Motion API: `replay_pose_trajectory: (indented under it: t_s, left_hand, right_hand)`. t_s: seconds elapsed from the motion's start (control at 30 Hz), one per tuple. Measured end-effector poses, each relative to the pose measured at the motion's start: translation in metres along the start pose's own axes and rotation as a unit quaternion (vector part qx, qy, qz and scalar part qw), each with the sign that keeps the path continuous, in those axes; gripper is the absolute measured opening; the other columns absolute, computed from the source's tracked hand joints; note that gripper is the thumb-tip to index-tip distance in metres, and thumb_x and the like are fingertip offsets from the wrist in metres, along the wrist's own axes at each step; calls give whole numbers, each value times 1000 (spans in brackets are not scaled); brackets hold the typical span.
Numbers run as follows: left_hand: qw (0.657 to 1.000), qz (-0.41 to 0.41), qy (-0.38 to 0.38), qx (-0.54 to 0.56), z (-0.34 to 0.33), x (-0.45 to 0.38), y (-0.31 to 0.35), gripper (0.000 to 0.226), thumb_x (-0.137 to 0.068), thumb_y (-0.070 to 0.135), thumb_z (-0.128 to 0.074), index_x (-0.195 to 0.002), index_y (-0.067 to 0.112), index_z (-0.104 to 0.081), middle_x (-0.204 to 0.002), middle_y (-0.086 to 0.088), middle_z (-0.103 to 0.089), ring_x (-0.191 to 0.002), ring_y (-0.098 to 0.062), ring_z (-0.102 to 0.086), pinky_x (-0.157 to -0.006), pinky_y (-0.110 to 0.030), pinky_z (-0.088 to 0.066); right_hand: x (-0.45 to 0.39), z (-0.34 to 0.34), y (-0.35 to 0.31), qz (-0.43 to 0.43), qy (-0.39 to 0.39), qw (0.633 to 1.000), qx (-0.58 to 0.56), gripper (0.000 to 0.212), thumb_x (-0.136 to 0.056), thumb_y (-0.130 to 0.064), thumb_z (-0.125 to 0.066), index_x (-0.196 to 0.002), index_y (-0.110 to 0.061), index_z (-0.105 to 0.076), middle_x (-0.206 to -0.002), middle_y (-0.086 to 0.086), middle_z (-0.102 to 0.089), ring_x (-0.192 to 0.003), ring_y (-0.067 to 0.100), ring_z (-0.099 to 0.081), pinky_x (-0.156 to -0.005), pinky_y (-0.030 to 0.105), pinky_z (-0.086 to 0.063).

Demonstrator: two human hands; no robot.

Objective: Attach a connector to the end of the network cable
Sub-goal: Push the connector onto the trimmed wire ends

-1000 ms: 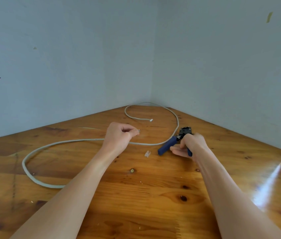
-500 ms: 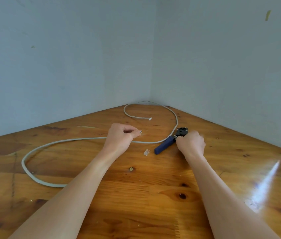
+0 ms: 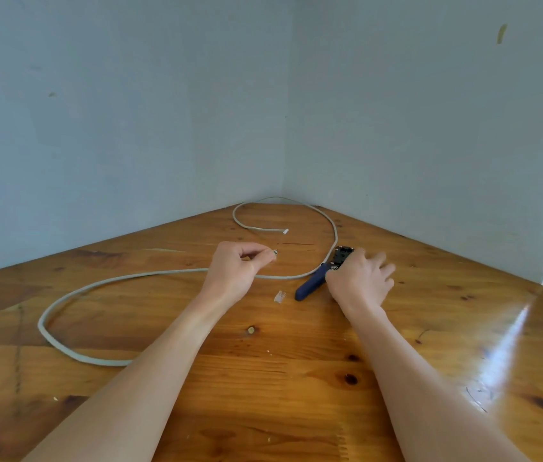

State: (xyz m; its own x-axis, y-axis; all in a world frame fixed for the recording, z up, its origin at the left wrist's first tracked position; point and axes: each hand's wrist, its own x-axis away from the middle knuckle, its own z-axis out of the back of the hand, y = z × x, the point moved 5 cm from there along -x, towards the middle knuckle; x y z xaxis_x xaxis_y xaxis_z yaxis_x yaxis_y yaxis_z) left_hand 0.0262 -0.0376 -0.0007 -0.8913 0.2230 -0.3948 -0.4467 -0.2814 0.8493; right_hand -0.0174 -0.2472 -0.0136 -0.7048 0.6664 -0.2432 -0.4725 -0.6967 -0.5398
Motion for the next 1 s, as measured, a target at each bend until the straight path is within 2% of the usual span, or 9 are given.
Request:
replay_pose_trajectory:
  t_s: [0.07, 0.13, 0.23, 0.37, 0.47, 0.57, 0.73, 0.83, 1.0]
  left_hand:
    - [1000, -8, 6, 4, -1, -1, 1, 11, -91, 22, -70, -90, 29, -79, -85, 26, -71, -87, 17, -62, -74, -8, -43]
    - [1000, -16, 10, 8, 0, -1, 1, 11, -91, 22, -71, -90, 30, -79, -84, 27, -72, -88, 14, -64, -73, -7, -45]
    - [1000, -24, 11, 1, 1, -2, 1, 10, -91, 21, -71, -94, 26, -80, -87, 23, -74, -91, 10, -66, -74, -6, -46]
    - [999, -47, 11, -9, 3, -3, 2, 12, -91, 20, -71, -88, 25, -81, -82, 20, -76, -85, 5, -68, -72, -5, -46]
    - [997, -65, 0, -31, 3, -2, 4, 14, -91, 18, -71, -85, 26, -81, -77, 21, -75, -83, 7, -67, -71, -2, -43]
    - [997, -67, 2, -43, 4, -2, 4, 14, -90, 17, -72, -83, 26, -81, -78, 22, -73, -82, 23, -59, -72, 5, -37]
    - [996, -62, -7, -59, 3, 0, 2, 15, -89, 16, -72, -82, 25, -81, -78, 22, -74, -81, 27, -57, -73, 7, -35]
    - [995, -52, 1, -84, 2, 1, 1, 12, -90, 18, -72, -85, 23, -81, -84, 16, -76, -82, 24, -56, -72, 6, -36]
    - [995, -45, 52, -77, 6, 3, 5, 10, -88, 18, -75, -79, 23, -79, -71, 14, -71, -73, 4, -63, -64, -4, -44]
  right_hand:
    - [4, 3, -17, 102, 17, 987, -123, 31, -90, -11, -59, -121, -14, -61, -119, 5, -58, -113, 28, -55, -85, 26, -49]
    - [14, 0, -35, 172, -69, 934, -305, 21, -97, -8, -54, -109, -17, -69, -94, -6, -67, -89, 13, -67, -63, 13, -47]
    - [29, -7, -51, 208, -189, 855, -435, 19, -101, -11, -53, -96, -13, -71, -78, -2, -71, -67, 9, -63, -55, 24, -50]
    - [34, -14, -54, 212, -236, 819, -478, 17, -102, -12, -55, -98, -5, -69, -81, 8, -69, -71, 19, -69, -61, 35, -60]
    - [35, -16, -54, 216, -236, 819, -477, 13, -101, -9, -57, -99, -3, -69, -83, 14, -70, -70, 18, -70, -60, 32, -61]
    - [36, -17, -53, 223, -222, 831, -458, 11, -100, -6, -58, -98, -2, -68, -81, 12, -70, -68, 16, -70, -59, 28, -60]
    - [39, -20, -55, 234, -179, 875, -384, 14, -102, -11, -54, -93, -13, -64, -75, 6, -69, -56, 13, -65, -58, 24, -59]
    - [43, -23, -58, 255, -144, 898, -328, 16, -104, -15, -50, -91, -17, -59, -73, 4, -67, -53, 11, -62, -55, 25, -57]
    - [47, -24, -64, 272, -92, 914, -287, 13, -104, -17, -48, -94, -15, -56, -79, 8, -67, -65, 23, -65, -59, 39, -58]
